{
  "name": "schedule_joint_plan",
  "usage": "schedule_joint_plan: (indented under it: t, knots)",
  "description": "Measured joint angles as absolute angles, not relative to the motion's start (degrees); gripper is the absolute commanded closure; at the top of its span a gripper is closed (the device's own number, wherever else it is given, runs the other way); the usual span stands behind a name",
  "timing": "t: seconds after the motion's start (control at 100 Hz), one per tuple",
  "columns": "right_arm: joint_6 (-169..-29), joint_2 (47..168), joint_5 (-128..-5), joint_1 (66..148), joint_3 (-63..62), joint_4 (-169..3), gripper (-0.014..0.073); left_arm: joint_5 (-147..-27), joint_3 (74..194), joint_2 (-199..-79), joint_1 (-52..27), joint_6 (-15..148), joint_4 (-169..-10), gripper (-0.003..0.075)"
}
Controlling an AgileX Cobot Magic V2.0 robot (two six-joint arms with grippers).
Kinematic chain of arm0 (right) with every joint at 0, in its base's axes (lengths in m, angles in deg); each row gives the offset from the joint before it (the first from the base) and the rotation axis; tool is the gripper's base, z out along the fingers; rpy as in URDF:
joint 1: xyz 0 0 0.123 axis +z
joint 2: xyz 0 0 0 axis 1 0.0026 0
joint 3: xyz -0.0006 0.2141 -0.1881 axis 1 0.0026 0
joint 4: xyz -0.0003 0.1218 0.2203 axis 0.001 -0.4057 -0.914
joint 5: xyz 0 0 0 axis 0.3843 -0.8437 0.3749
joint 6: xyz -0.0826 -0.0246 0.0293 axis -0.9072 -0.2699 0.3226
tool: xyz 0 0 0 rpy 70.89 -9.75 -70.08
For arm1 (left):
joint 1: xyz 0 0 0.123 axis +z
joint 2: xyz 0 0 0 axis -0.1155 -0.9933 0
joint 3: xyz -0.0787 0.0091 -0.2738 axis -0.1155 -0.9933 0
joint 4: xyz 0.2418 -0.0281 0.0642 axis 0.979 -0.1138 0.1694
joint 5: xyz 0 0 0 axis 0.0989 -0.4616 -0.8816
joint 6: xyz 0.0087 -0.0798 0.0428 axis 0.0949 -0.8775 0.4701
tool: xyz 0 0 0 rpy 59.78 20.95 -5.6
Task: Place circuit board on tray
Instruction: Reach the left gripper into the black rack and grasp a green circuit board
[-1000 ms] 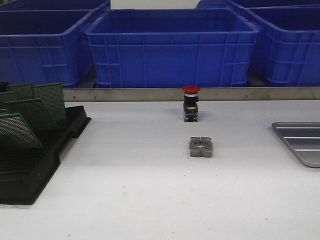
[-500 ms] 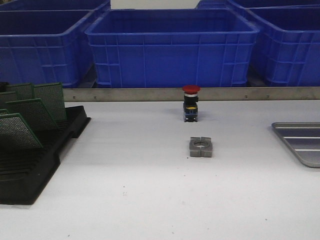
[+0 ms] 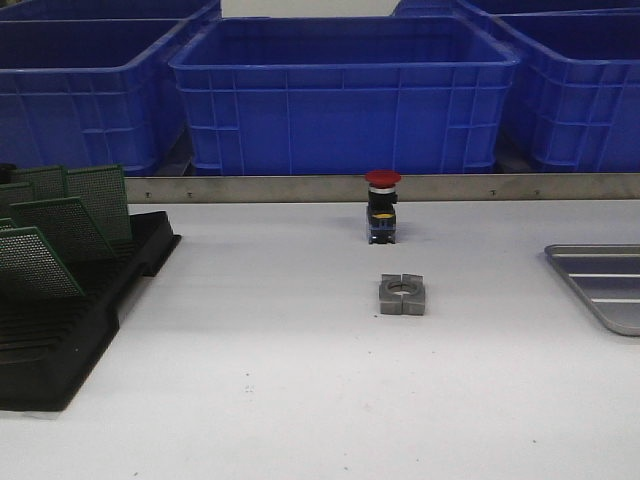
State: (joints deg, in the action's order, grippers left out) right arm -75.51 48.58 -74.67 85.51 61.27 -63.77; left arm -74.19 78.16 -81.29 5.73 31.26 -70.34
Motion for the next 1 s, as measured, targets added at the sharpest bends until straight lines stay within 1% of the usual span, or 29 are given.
schedule_joint_plan:
  t: [0.14,0.24,0.45,0.64,0.71,0.78,0.83,0.95,1.0]
  knots:
    - [-75.5,48.6,-74.7,85.5,61.3,-63.8,0.0654,-81.6,84.1,-81.8,5.8,31.3,-70.6,0.0741]
    - [-75.5,48.6,-74.7,85.5,61.3,-63.8,0.0654,-87.6,89.9,-85.5,6.1,31.3,-70.6,0.0741]
    - [-75.5,48.6,-74.7,85.5,61.3,-63.8,0.0654,-100.0,102.8,-100.1,6.1,31.3,-70.8,0.0741]
    - [-75.5,48.6,-74.7,85.5,61.3,-63.8,0.0654,-110.6,114.3,-116.4,6.1,31.3,-70.9,0.0739]
    - [-75.5,48.6,-74.7,85.5,61.3,-63.8,0.0654,-113.4,117.7,-122.2,6.1,32.3,-70.9,0.0726]
    - [-75.5,48.6,-74.7,85.5,61.3,-63.8,0.0654,-116.4,120.8,-127.8,6.1,37.5,-72.0,0.0665]
    - [-75.5,48.6,-74.7,85.5,61.3,-63.8,0.0654,-118.5,122.7,-131.4,6.1,43.1,-74.0,0.0593]
    - [-75.5,48.6,-74.7,85.5,61.3,-63.8,0.0654,-122.1,126.7,-139.0,6.1,62.2,-82.5,0.0361]
    - [-75.5,48.6,-74.7,85.5,61.3,-63.8,0.0654,-123.9,128.1,-141.5,6.1,71.3,-85.9,0.0311]
